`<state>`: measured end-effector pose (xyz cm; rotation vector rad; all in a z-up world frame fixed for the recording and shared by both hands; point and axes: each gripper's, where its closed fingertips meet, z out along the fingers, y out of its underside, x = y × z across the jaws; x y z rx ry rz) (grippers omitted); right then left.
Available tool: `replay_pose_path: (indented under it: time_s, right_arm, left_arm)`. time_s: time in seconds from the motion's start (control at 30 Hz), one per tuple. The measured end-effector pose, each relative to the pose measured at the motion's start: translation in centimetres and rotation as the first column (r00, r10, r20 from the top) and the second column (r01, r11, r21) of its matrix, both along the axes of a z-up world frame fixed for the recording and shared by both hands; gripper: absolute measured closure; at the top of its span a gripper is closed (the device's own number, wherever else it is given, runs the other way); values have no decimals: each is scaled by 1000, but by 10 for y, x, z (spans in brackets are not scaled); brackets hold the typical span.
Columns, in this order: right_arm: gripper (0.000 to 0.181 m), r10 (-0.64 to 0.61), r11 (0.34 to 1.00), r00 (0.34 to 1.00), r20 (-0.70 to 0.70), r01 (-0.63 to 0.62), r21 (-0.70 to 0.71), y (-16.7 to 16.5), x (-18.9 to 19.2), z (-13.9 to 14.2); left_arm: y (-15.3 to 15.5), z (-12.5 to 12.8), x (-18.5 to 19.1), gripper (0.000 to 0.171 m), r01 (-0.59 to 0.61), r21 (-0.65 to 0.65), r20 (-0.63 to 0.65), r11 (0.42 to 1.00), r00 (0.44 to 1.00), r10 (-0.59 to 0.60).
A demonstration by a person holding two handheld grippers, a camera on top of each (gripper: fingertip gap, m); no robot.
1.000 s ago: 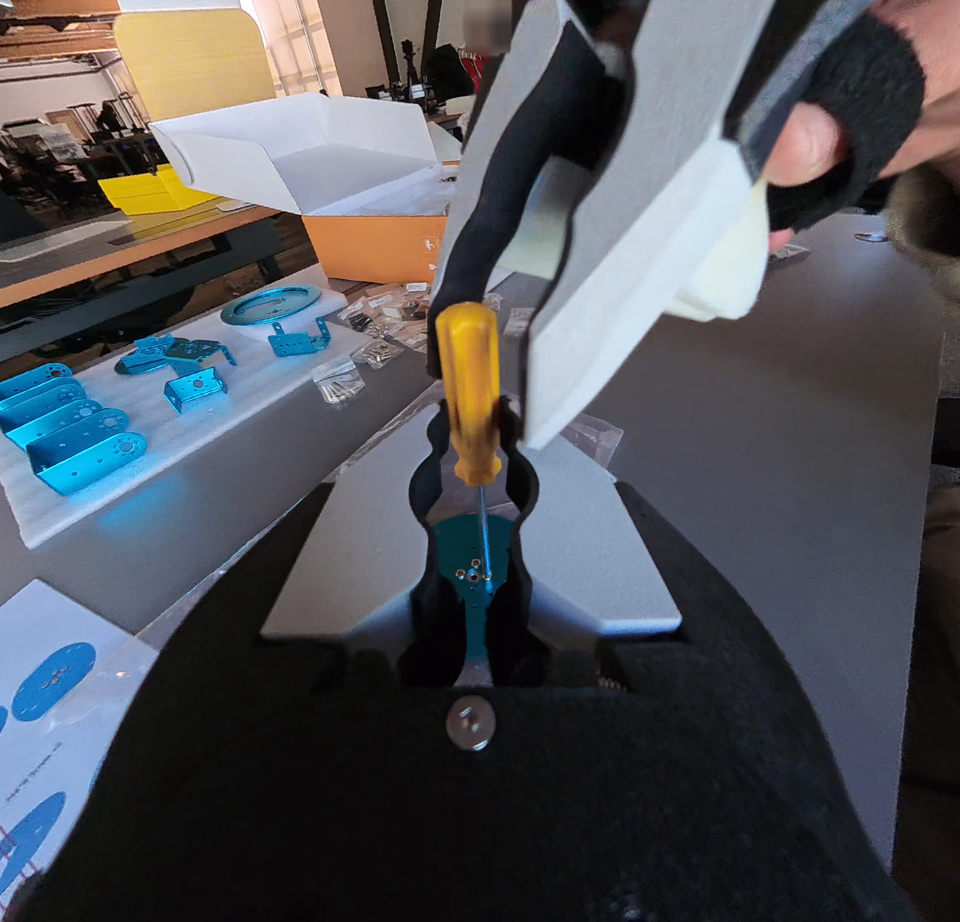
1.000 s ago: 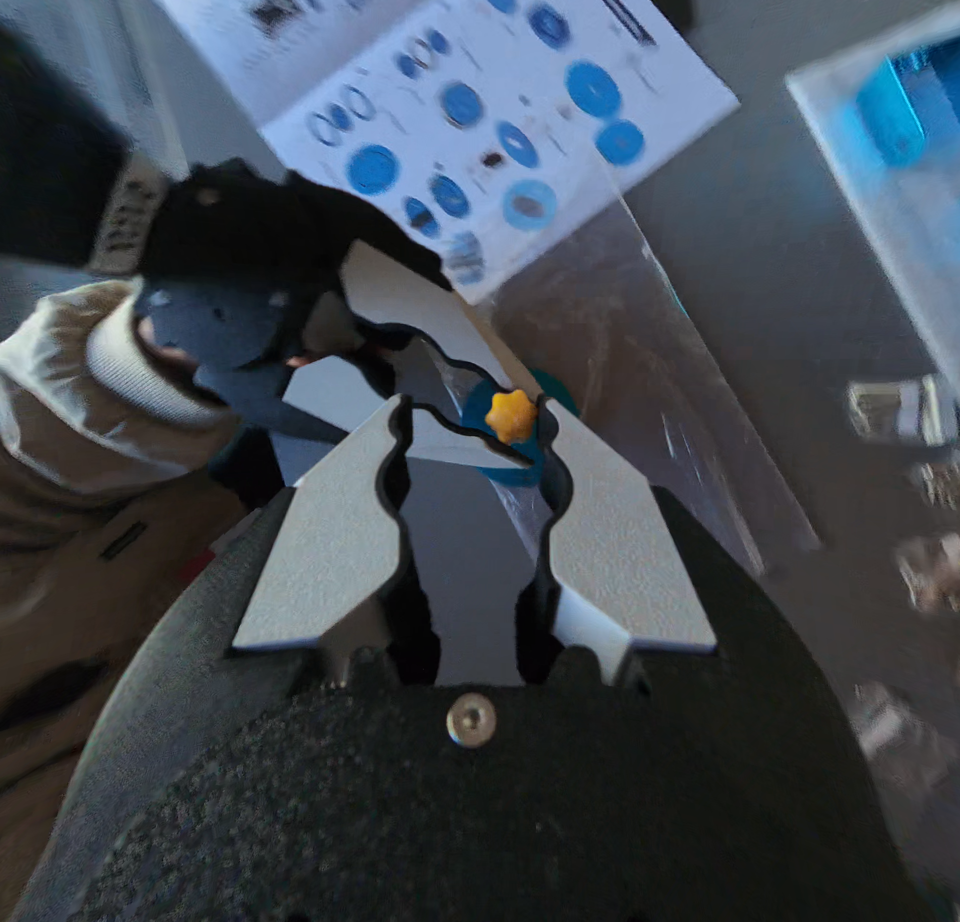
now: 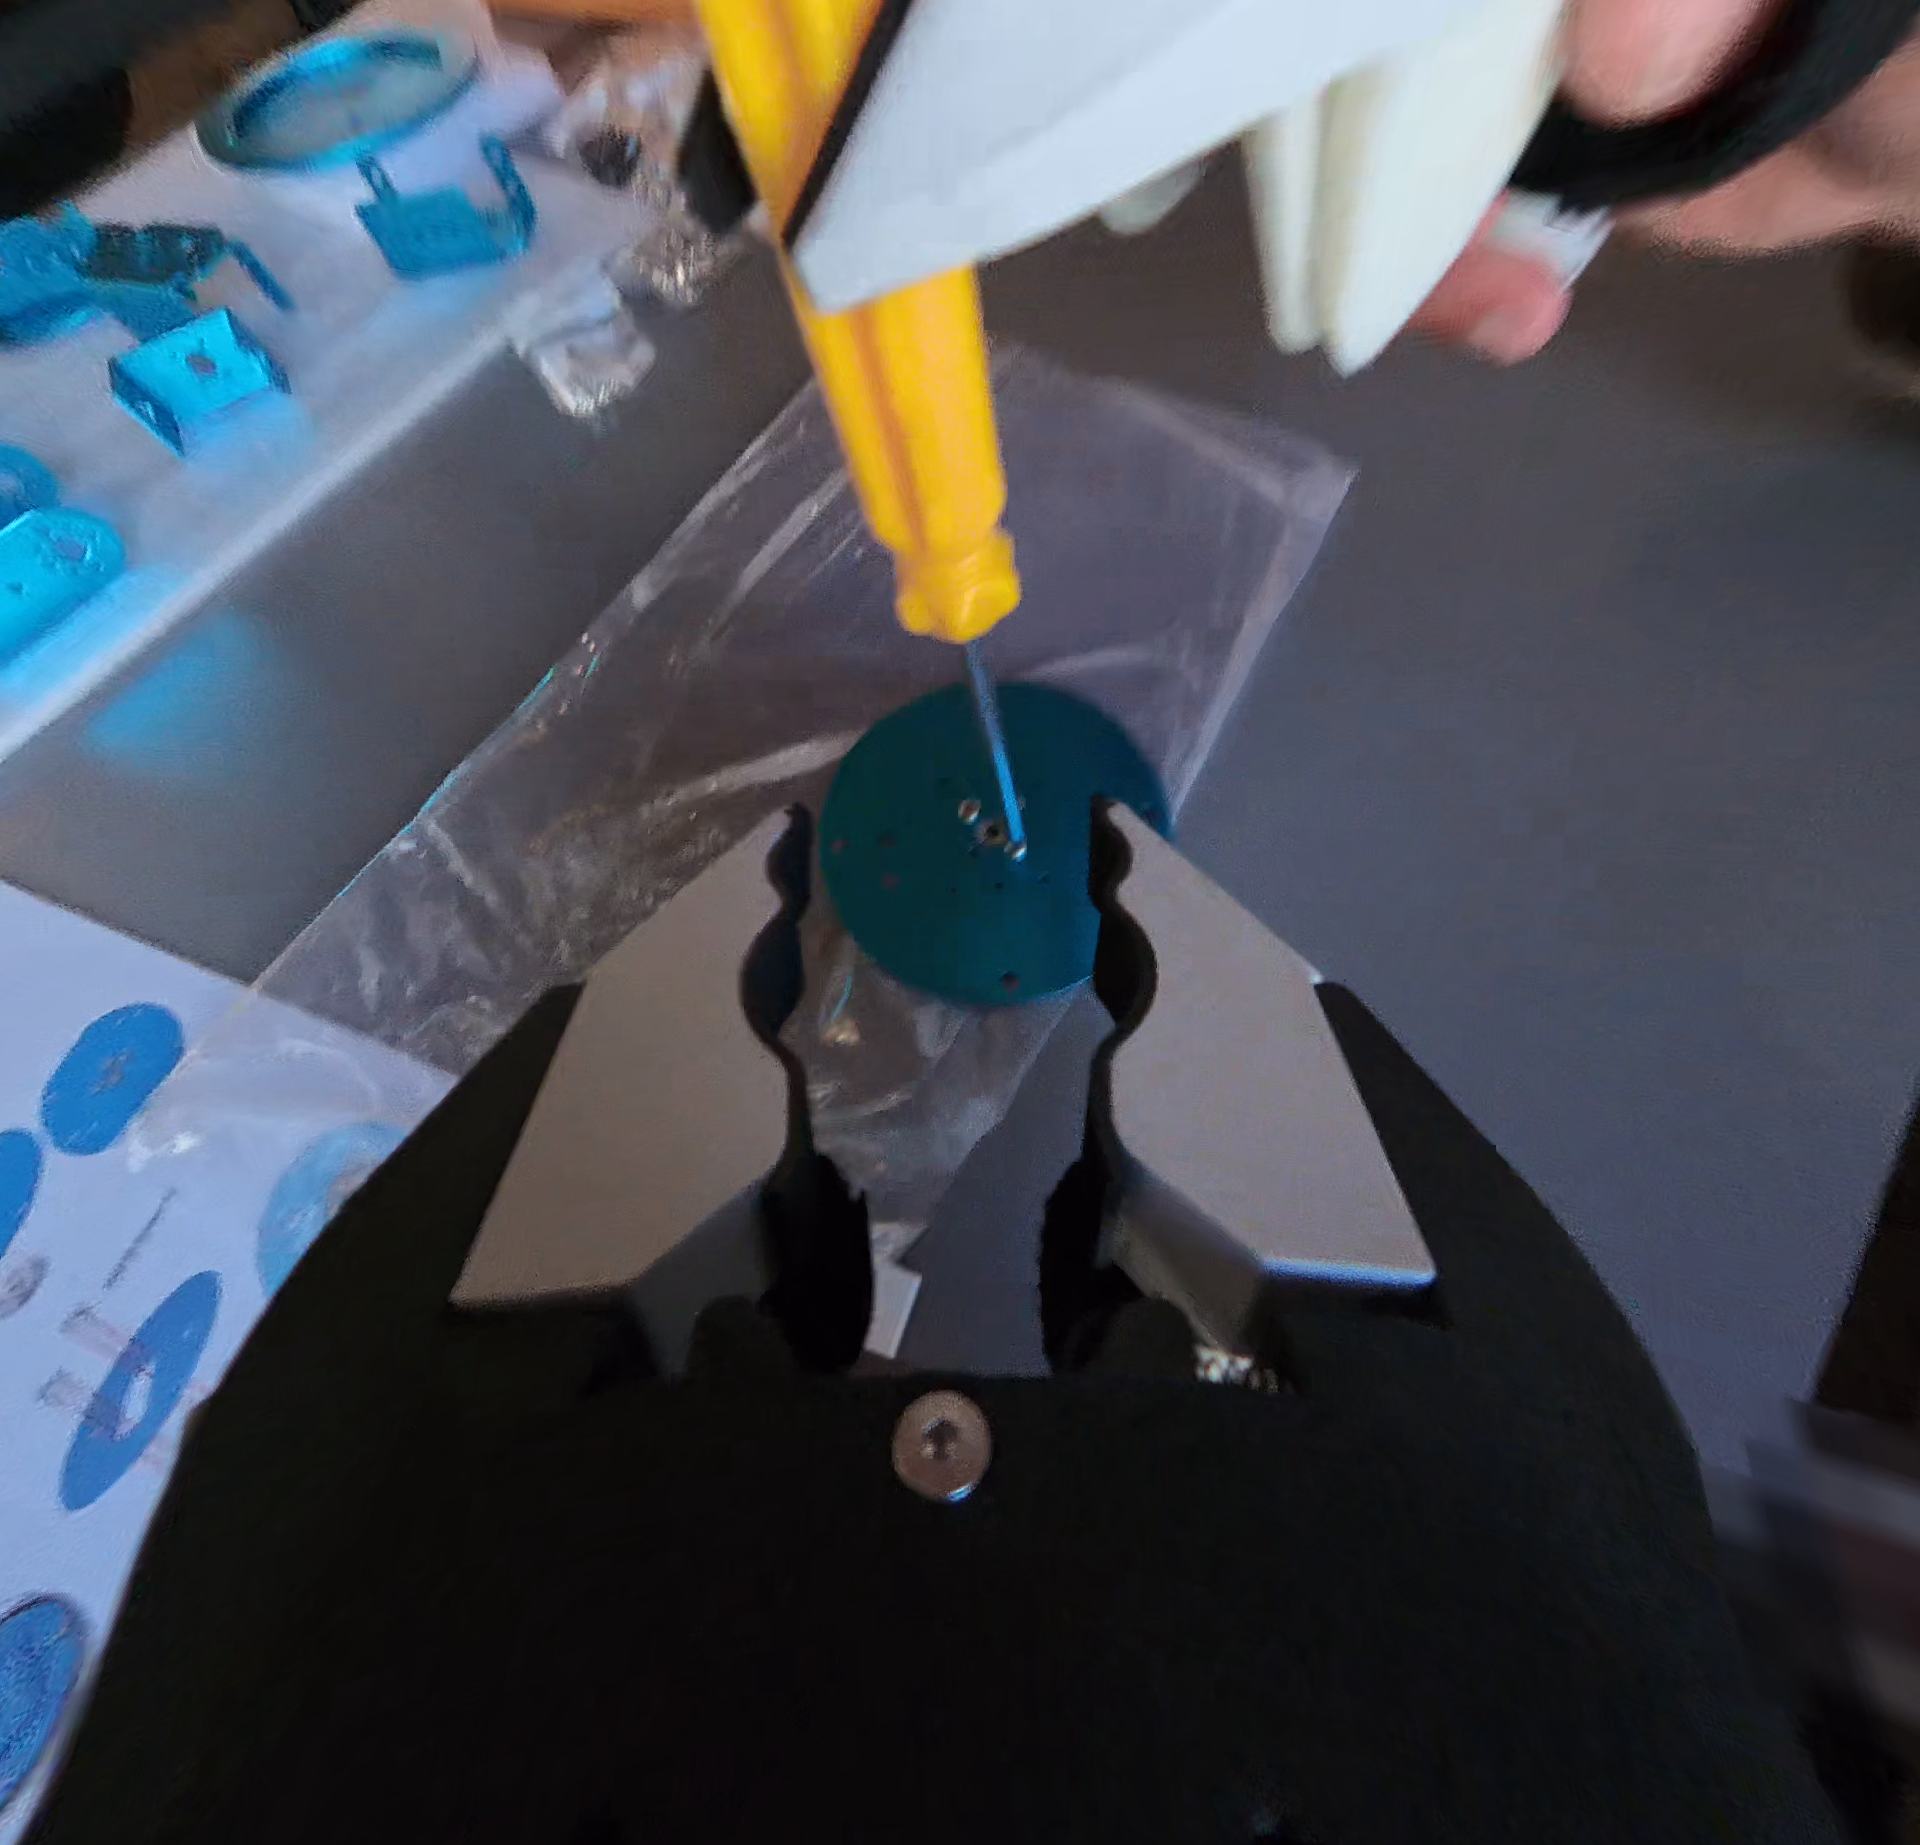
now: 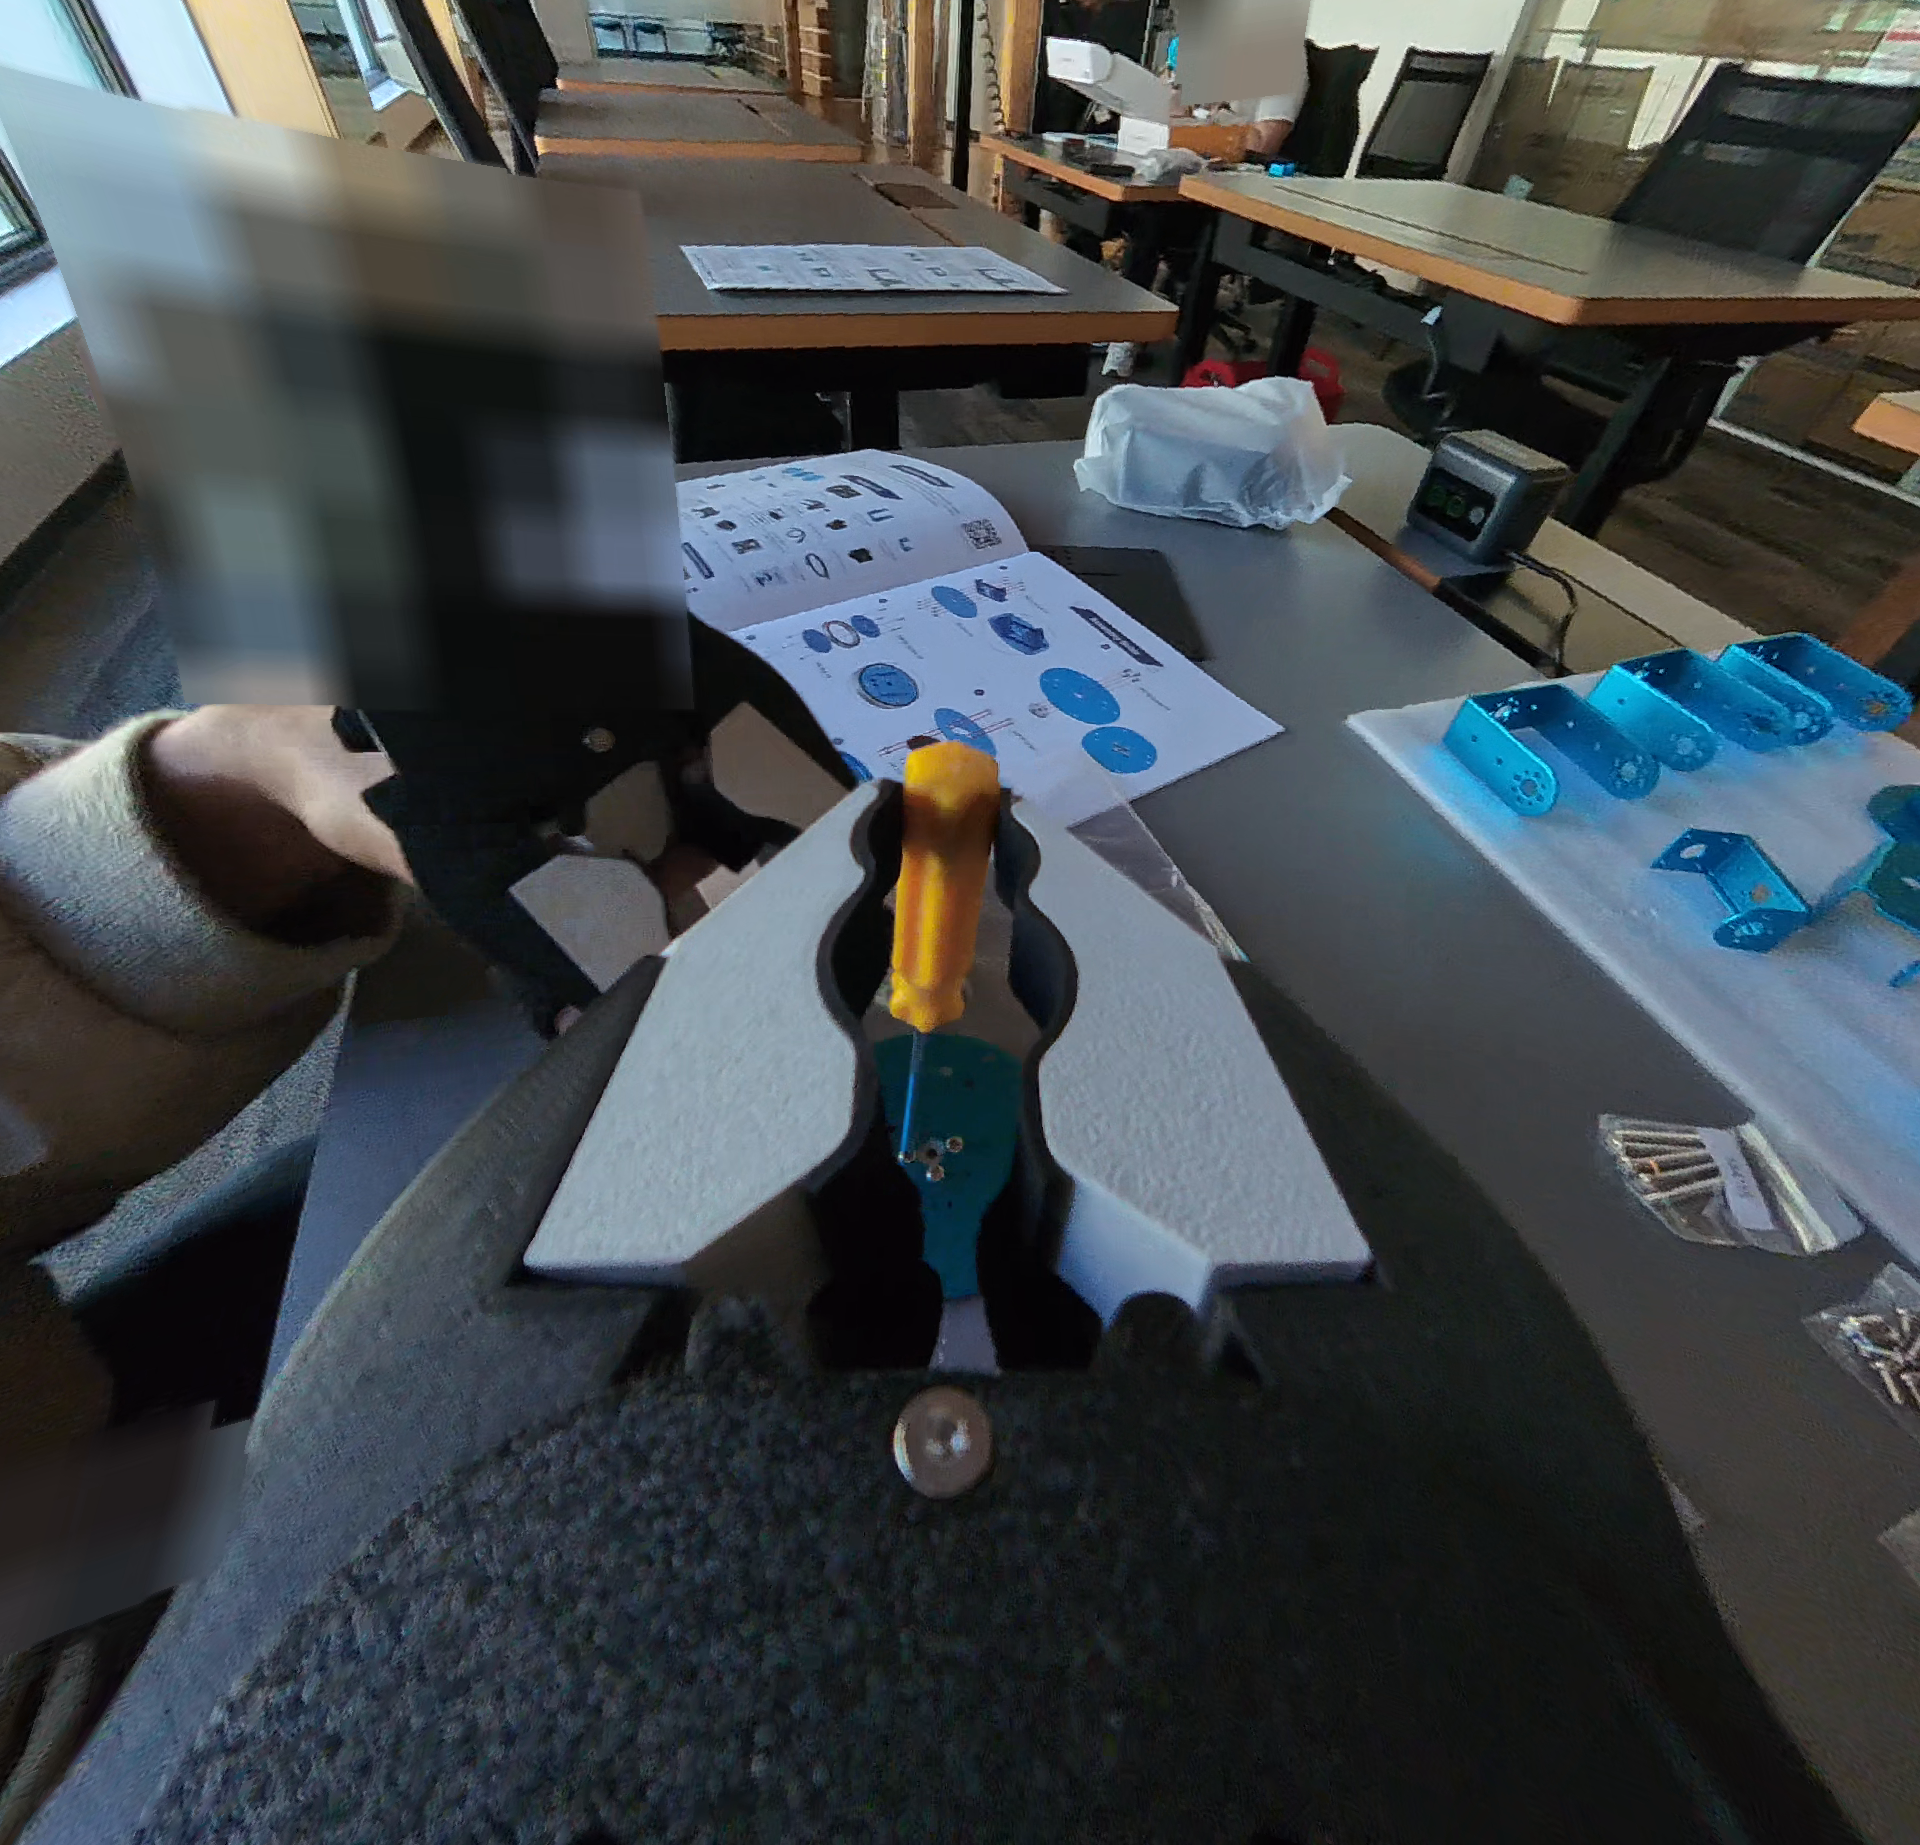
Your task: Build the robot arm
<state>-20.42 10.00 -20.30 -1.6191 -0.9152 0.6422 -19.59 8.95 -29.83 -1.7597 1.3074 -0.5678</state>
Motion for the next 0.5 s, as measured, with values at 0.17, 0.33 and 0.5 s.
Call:
replay_pose_path:
  time_s: [0.17,0.33,0.5]
  right_arm:
    - [164,-20,1000,1000,20,20,14,-3,2,0]
    - [164,-88,996,996,0,88,0,1,11,-1]
    - [164,-261,965,965,15,262,-20,9,23,-3]
  left_arm:
    - [1,-29,-2,108,43,-85,-148,995,987,-55]
    - [-2,-30,3,112,38,-99,-96,994,994,-48]
    - [-3,-30,3,120,25,-121,-80,992,996,-35]
